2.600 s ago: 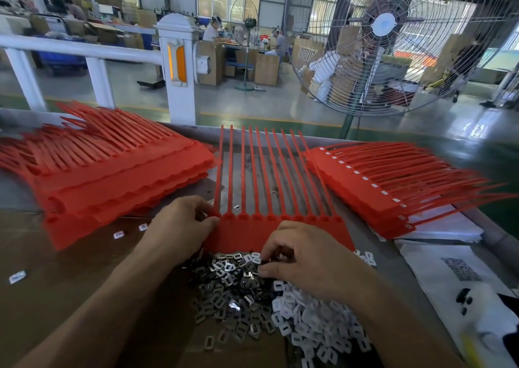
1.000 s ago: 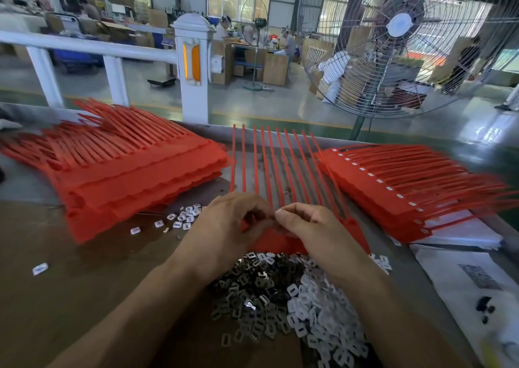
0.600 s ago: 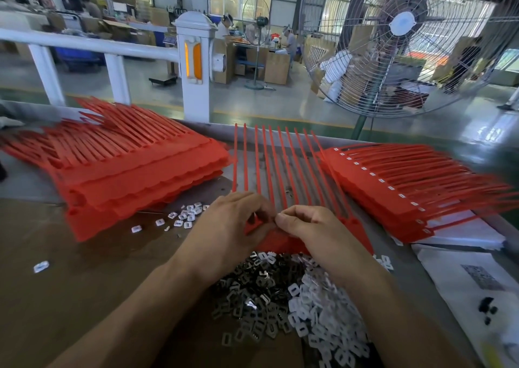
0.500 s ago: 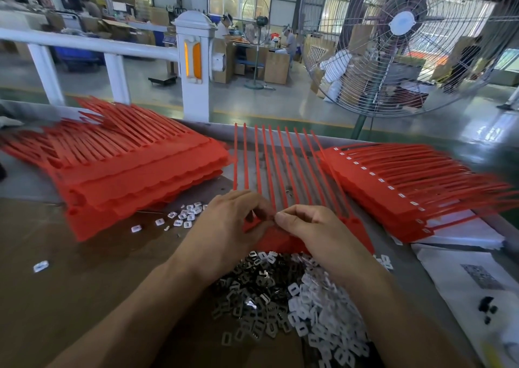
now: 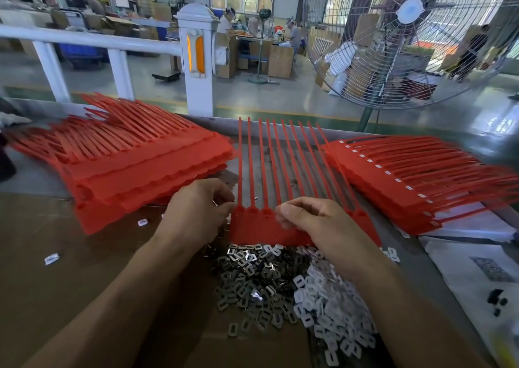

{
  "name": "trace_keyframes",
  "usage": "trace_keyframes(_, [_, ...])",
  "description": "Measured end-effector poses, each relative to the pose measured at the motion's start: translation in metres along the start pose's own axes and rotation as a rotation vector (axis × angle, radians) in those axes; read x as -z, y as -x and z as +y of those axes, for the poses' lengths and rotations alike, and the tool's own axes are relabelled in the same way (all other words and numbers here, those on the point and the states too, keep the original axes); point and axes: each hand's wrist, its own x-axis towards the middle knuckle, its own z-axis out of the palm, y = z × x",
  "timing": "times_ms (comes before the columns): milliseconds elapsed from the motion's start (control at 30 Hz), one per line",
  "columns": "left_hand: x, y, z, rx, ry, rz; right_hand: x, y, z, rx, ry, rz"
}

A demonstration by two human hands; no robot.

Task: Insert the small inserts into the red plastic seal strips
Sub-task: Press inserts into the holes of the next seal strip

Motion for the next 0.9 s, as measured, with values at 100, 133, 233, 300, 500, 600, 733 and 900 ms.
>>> trace_keyframes(100, [-0.0026,0.0011,0.0012,-0.023,-0.025,-0.020,0.0001,-0.0003,0.0003,0.007,0.007,0.003])
trace_keyframes(133, [-0.0034,0.0013,0.0014,-0.026,-0.021,-0.022,0.0000,-0.0005,0.0004,0.009,0.008,0.003])
trace_keyframes(233, [-0.0051,0.0017,0.0006,-0.029,-0.031,-0.024,-0.0007,-0.0011,0.0009,0.009,0.017,0.007])
trace_keyframes(300, [-0.0062,0.0018,0.0000,-0.018,-0.035,-0.032,-0.0013,-0.0014,0.0010,0.011,0.034,0.005])
trace_keyframes(500, [-0.0076,0.0005,-0.0020,0.003,-0.022,-0.047,-0.0021,-0.0011,0.0012,0.026,0.055,0.007])
trace_keyframes(600, [-0.0076,0.0006,-0.0029,0.001,-0.003,-0.057,-0.0021,0.0003,0.0012,0.024,0.059,0.005])
trace_keyframes(733, [-0.0077,0.0001,-0.0027,0.009,0.018,-0.067,-0.0021,0.0020,0.0013,0.021,0.082,0.007])
trace_keyframes(900, [-0.0090,-0.0019,-0.0039,0.003,0.008,-0.024,-0.0029,0.0042,0.0005,0.049,0.124,-0.006])
